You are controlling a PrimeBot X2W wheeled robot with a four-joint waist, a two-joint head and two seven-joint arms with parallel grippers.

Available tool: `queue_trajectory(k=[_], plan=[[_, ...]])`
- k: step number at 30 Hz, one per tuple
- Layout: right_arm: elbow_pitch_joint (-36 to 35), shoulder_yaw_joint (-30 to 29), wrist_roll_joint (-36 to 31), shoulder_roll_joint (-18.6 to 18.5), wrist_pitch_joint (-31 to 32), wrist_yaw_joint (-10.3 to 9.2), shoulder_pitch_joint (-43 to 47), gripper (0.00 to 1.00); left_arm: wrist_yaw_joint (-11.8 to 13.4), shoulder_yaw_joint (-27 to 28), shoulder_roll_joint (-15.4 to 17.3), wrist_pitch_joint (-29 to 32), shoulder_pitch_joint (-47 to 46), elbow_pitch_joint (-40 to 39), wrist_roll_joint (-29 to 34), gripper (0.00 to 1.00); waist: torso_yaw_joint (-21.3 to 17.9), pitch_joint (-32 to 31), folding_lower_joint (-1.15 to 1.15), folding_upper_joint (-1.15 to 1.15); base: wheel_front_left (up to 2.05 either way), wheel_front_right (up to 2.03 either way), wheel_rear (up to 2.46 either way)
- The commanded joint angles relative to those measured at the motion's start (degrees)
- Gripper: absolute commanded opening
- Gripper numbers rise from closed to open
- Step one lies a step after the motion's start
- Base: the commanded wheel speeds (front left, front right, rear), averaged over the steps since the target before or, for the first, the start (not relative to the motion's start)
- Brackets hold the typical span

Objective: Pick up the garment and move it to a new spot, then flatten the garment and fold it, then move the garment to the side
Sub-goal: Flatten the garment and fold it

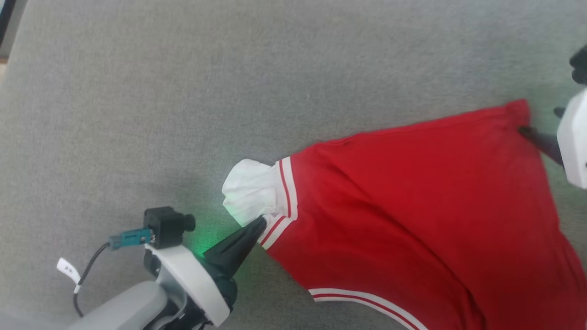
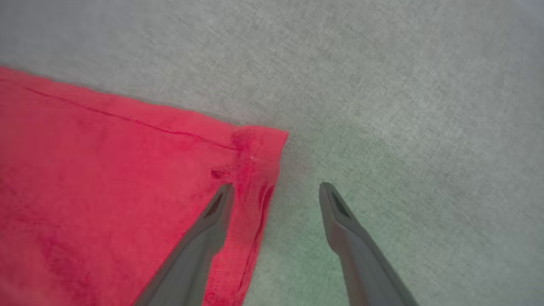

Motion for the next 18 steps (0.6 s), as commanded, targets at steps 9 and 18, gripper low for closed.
queue_trajectory(k=[9,18], plan=[[8.0,11.6,2.5,-1.3,3.5,0.01,-3.9,0.00,0.1,0.5,-1.5,0.0,-1.8,0.6,0.4,0.00,1.8,3.6,0.00,0.00,0.00,0.00,0.00],[9.7,7.4,6.2,-0.2,-3.1,-0.05,-6.6,0.00,0.1,2.2,0.0,0.0,-2.8,-0.1,0.8,0.00,0.3,1.7,0.00,0.00,0.00,0.00,0.00]])
